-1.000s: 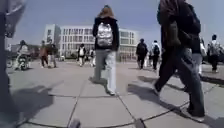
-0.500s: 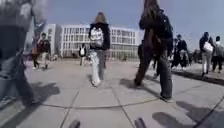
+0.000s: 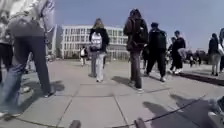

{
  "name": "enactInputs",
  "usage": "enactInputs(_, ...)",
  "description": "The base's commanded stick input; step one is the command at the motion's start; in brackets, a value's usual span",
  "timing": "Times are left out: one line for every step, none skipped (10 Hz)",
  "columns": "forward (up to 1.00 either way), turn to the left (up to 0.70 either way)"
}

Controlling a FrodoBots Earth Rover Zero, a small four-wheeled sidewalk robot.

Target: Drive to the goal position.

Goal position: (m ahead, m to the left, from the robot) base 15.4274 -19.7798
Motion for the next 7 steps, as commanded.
enactInputs(0.85, 0.01)
enactInputs(0.85, 0.01)
enactInputs(0.85, 0.00)
enactInputs(0.85, -0.01)
enactInputs(0.85, -0.01)
enactInputs(0.85, -0.01)
enactInputs(0.85, -0.01)
